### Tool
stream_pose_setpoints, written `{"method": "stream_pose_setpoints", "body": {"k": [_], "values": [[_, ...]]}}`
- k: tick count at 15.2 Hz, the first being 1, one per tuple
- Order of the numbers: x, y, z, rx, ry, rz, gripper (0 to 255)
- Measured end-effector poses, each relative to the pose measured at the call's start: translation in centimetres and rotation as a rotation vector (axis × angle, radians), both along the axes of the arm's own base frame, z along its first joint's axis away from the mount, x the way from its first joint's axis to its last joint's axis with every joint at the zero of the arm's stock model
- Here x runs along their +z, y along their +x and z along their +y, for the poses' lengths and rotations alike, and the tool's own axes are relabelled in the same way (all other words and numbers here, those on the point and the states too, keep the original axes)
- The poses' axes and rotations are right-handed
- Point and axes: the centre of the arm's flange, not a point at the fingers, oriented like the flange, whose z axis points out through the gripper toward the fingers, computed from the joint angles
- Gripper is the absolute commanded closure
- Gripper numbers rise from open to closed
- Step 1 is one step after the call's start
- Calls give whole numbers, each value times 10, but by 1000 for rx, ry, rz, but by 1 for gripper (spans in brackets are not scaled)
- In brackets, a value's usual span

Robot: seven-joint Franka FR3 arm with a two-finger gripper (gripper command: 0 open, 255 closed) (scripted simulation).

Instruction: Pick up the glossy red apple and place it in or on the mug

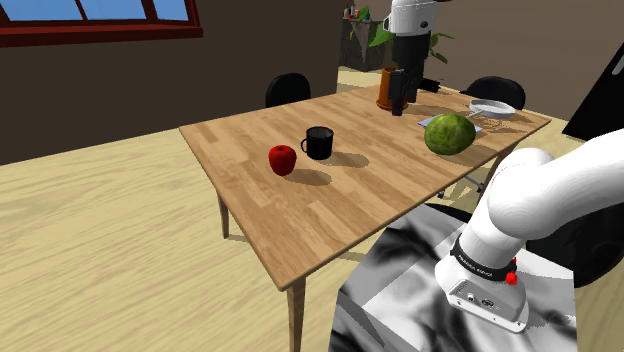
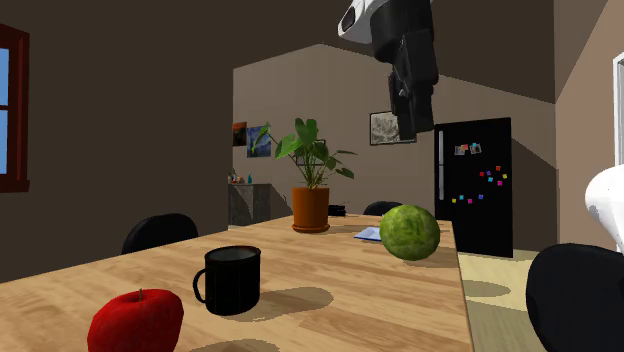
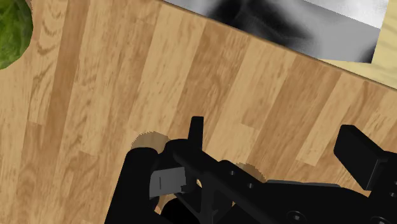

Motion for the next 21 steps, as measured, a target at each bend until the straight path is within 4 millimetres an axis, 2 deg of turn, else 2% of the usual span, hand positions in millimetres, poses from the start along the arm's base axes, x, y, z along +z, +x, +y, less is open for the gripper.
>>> {"method": "stream_pose_setpoints", "body": {"k": [2,4,21], "values": [[-2,5,2,-2,0,-1,0],[-10,23,9,-10,1,-3,0],[-93,215,68,-89,6,-38,0]]}}
